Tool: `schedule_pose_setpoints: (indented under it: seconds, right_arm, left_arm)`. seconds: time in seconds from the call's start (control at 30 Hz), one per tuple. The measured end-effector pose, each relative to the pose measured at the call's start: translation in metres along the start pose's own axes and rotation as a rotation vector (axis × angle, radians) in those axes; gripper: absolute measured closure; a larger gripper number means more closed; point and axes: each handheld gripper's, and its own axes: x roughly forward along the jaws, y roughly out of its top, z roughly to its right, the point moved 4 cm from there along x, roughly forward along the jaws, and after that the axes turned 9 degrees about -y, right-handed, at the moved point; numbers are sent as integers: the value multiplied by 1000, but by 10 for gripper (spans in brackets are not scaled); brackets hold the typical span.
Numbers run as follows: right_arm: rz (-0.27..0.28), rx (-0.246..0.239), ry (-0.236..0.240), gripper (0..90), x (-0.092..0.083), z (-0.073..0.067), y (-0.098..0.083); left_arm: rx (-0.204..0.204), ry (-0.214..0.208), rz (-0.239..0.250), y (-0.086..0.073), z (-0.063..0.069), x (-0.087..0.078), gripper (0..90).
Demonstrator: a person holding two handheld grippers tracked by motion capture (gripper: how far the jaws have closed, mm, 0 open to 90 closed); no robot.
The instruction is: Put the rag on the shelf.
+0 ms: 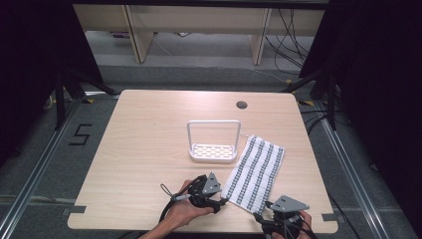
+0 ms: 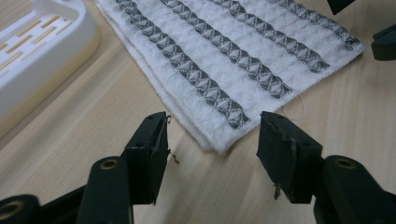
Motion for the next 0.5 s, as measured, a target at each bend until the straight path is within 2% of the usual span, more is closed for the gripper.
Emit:
schedule_pose_setpoints:
  seconds: [0.13,0.17,0.2,0.23,0.27,0.33,0.37,0.43,0.47,0.5]
  right_arm:
    - [6,-1,3,428,2,1,1]
    - [-5,21,1,428,1,1,1]
    - [-5,21,1,428,1,1,1]
    - [-3,16,7,429,2,1,2]
    - [4,1,-13,432,3,4,2]
    - [3,-2,-7,435,4,4,2]
    - [-11,17,-1,441,5,2,2]
    - [-7,-10,2,461,6,2,2]
    - [-10,-17,-19,467,7,3,2]
    - [-23,-28,-12,481,8,3,1]
  left_arm:
    - [5,5,-13,2,-3,7,458]
    - [5,-9,-32,3,-4,9,462]
    - [5,-9,-32,3,-4,9,466]
    - [4,-6,-37,3,-4,11,466]
    - [8,-14,-36,4,-4,12,483]
    - [19,-14,-43,5,-4,13,495]
    - [19,-10,-34,6,-3,14,511]
    - [24,-15,-33,6,-2,15,542]
    - [21,-16,-33,6,-1,15,562]
    - [27,-20,-30,7,0,15,589]
